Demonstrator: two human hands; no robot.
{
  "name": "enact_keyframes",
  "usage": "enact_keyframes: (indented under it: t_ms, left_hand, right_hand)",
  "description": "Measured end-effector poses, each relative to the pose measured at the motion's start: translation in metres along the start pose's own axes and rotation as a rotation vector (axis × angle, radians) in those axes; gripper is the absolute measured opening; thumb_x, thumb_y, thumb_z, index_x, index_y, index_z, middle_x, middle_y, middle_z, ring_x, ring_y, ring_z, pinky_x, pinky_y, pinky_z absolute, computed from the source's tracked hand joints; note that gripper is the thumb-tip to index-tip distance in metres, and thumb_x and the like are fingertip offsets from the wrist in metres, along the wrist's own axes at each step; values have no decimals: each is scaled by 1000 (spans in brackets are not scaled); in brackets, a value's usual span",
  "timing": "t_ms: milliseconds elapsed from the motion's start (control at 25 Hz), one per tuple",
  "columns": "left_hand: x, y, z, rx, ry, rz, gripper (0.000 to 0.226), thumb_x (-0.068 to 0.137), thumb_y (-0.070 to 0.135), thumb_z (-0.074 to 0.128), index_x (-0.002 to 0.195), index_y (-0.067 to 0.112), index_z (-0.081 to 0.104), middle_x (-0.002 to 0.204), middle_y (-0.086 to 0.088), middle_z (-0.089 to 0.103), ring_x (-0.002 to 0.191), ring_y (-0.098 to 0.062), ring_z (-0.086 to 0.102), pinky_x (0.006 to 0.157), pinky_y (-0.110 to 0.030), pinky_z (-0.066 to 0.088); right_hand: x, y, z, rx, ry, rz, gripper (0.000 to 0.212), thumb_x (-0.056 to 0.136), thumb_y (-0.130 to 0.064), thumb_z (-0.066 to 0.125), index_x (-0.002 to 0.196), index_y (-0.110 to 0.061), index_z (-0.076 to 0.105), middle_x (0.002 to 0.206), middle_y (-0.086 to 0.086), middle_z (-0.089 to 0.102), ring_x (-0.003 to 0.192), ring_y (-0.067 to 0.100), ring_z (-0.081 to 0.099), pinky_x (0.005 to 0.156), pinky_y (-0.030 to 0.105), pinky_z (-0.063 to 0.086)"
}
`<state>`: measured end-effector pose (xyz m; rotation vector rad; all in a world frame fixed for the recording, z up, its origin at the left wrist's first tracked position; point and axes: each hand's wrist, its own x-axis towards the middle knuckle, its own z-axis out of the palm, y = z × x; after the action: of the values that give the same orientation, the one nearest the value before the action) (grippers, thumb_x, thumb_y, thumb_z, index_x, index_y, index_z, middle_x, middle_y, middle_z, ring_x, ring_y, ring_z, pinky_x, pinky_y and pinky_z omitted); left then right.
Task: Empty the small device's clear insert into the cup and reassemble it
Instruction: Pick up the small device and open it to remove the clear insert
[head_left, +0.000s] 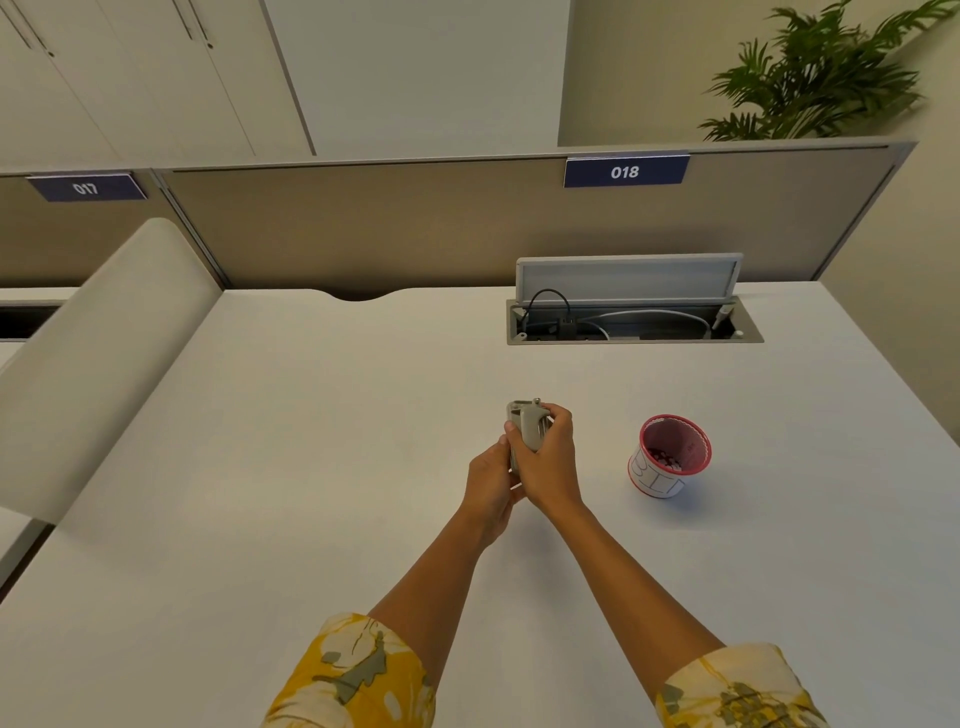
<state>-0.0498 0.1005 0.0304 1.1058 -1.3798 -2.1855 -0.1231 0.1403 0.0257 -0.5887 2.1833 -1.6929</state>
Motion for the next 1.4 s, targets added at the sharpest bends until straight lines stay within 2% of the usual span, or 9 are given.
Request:
enact_keyframes:
  t_ms: [80,200,360,480,640,800,960,1120,1400]
  left_hand:
    - [1,-1,0,6,11,12,40,107,35,34,122,20,69,110,-8,76,106,-23,71,73,-30,60]
    - [1,-1,0,18,25,45,42,108,32,33,124,14,67,113,-12,74,109,-27,70,78,-34,61]
    - [3,-3,-2,25,57,87,40,108,27,34,119,9,68,115,-18,72,106,-32,70,92,-48,59]
    - [4,-3,-2,26,54,114,41,108,26,35,125,5,66,114,-19,73,104,-30,72,88,-44,61]
    - [5,-4,-5,41,58,166,38,108,22,37,125,6,67,110,-16,75,95,-23,76,73,-30,62]
    - [9,-5,-7,72,101,138,38,108,19,38,124,0,67,114,-20,73,98,-30,74,82,-39,63]
    - [12,-5,-9,106,107,139,39,107,20,38,116,0,70,113,-21,73,97,-31,74,81,-41,63]
    - [14,-6,-9,125,109,141,40,107,22,38,115,-3,69,112,-20,73,96,-29,75,78,-42,64]
    - [16,-4,-10,115,143,145,40,107,22,39,117,-4,68,112,-18,74,92,-27,76,72,-36,65]
  right_hand:
    - [-1,-2,0,-6,-11,11,55,86,-37,70,129,-23,38,119,-8,45,103,13,53,70,3,42]
    - [-1,-5,-1,-10,-14,24,54,88,-33,68,131,-19,38,121,-5,48,105,15,53,80,17,49]
    - [2,-13,-3,39,-9,72,47,92,-33,62,130,-16,42,123,4,55,106,23,62,86,32,55]
    - [6,-18,-7,27,-26,110,44,94,-34,59,130,-15,43,124,6,57,104,23,63,85,34,57]
    - [11,-17,-14,23,-44,183,34,101,-33,44,128,-14,48,124,8,60,97,19,61,76,25,54]
    - [15,-13,-23,134,-48,286,39,105,-34,32,124,-12,57,117,10,64,104,25,63,70,24,55]
    - [16,-13,-32,417,-95,425,39,105,-31,30,109,-13,65,104,13,65,85,22,62,57,23,48]
    - [19,-10,-42,571,-95,521,38,104,-24,32,89,-19,66,85,8,64,71,17,56,49,20,45]
    - [20,-9,-45,407,-89,398,37,104,-27,34,97,-14,69,95,13,66,77,22,60,55,24,45]
